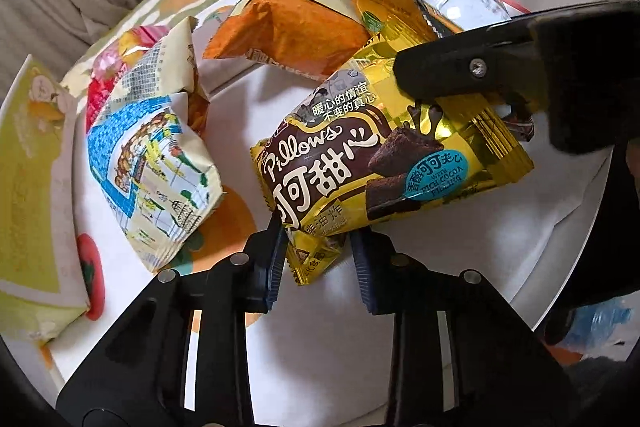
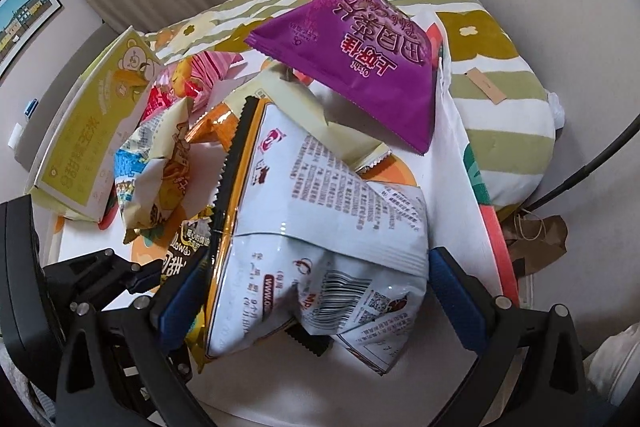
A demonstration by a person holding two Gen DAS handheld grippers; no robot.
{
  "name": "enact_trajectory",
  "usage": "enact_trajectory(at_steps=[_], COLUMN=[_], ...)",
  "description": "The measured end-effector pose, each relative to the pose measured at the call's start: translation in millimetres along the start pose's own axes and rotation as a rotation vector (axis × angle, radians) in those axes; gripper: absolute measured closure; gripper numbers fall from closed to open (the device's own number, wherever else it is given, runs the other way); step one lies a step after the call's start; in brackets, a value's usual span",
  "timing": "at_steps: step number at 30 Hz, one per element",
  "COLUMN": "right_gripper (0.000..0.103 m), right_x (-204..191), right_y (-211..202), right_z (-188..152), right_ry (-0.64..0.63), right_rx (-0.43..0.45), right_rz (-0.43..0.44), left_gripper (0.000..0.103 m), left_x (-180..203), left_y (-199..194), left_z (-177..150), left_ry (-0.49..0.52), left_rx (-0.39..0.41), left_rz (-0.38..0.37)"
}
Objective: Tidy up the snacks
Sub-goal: 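Grasp the gold Pillows bag with the left tool while the right tool grasps a white snack bag, then lift the gold Pillows bag with the left tool while the right tool lifts the white bag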
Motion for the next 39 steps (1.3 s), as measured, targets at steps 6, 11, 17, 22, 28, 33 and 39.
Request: enact_trajectory(at_steps=[6, 11, 17, 22, 28, 33, 39], right_gripper=[0.015, 0.023, 0.024, 0.023, 0.022, 0.022, 0.022], right_x=[3.1, 3.0, 6.9, 5.7, 17.0, 14.4, 18.4], right_y=[-2.8, -7.1, -18.5, -28.6, -22.9, -23.6, -20.9], right_z=[1.8, 0.2, 0.8, 3.3, -0.8, -3.4, -4.3], right_ry=[0.013, 0.011, 0.039, 0.057, 0.147, 0.12, 0.127], right_rx=[0.018, 0.033, 0.066, 0.102, 0.087, 0.087, 0.069], right_rz=[0.014, 0.018, 0.061, 0.1, 0.166, 0.146, 0.138], left_gripper=[0.077, 0.078, 0.078, 0.078, 0.078, 0.078, 0.078], left_x=[-10.9, -10.6, -11.8, -14.4, -13.7, -6.4, 4.8], left_y=[-8.3, -14.4, -28.0, -40.8, -40.9, -42.1, -43.9], left_z=[-10.8, -17.5, -20.7, -21.4, -33.7, -38.8, -42.9], left_ry=[-0.032, -0.028, -0.026, -0.033, -0.027, -0.015, 0.017], left_rx=[0.021, 0.031, 0.084, 0.125, 0.114, 0.111, 0.112], left_rz=[-0.018, -0.032, -0.018, -0.007, 0.004, 0.007, 0.029])
Point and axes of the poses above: each gripper's, at about its wrist camera, not at the fingertips, and y roughly the way its jaws point, x to its right, z to its top, the point moved 3 cm from there along y, roughly the way its jaws point, and after that the axes turned 1 degree about -y, right-handed, at the moved point
